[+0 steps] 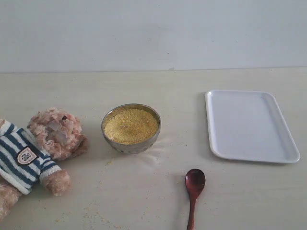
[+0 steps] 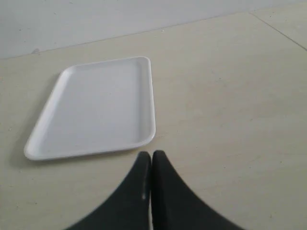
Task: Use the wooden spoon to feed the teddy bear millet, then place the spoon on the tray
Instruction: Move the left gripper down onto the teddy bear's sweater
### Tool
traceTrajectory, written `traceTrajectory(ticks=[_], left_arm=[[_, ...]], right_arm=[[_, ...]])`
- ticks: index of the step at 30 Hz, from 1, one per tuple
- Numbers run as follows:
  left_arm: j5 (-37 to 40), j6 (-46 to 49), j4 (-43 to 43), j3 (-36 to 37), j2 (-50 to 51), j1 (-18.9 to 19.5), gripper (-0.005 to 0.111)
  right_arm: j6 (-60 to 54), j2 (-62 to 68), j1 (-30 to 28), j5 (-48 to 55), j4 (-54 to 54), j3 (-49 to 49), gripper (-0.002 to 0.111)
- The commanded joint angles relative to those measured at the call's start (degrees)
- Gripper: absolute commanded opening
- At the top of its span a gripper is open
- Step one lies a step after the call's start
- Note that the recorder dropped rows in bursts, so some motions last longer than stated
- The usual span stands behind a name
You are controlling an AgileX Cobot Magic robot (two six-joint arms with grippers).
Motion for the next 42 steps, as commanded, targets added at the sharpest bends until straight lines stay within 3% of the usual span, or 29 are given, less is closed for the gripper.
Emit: traceTrajectory(ticks=[1,4,7,9,13,17,22,27,30,32,37,42], left_arm=[[-11.72,-0.52,-0.43,0.15,-0.14,0.09,0.005],[-12.15,0.14,-0.09,-1.32,0.87,0.09,0.005],[0.56,6.13,4.67,-7.33,8.35,0.09,0.005],[5.67,8.49,2.97,-11.34,15.17,-0.03,0.005],[13.79,28.43,-1.4,-22.41,31.07,-1.28,0.005],[32.26,47.28,-6.37,-37.29,47.4,-1.39,0.005],[50.48,48.04,-6.06,-52.83,64.42,-1.39,0.005],[55.82,48.59,3.54,-58.78,73.78,-1.39,0.006],[56.81,48.68,6.08,-58.79,76.4,-1.39,0.018],[57.65,48.68,6.08,-58.79,77.48,-1.39,0.038],[52.29,49.73,5.97,-58.45,78.06,-1.39,0.111],[48.95,51.22,2.99,-58.2,79.41,-1.39,0.109]], right_arm=[[-0.26,-0.32,-0.37,-0.25,-0.37,-0.14,0.0],[-0.26,-0.32,-0.37,-0.25,-0.37,-0.14,0.0],[-0.26,-0.32,-0.37,-0.25,-0.37,-0.14,0.0],[-0.26,-0.32,-0.37,-0.25,-0.37,-0.14,0.0],[-0.26,-0.32,-0.37,-0.25,-0.37,-0.14,0.0],[-0.26,-0.32,-0.37,-0.25,-0.37,-0.14,0.0],[-0.26,-0.32,-0.37,-0.25,-0.37,-0.14,0.0],[-0.26,-0.32,-0.37,-0.25,-0.37,-0.14,0.0],[-0.26,-0.32,-0.37,-0.25,-0.37,-0.14,0.0],[-0.26,-0.32,-0.37,-0.25,-0.37,-0.14,0.0],[-0.26,-0.32,-0.37,-0.25,-0.37,-0.14,0.0],[-0.26,-0.32,-0.37,-0.25,-0.37,-0.14,0.0]])
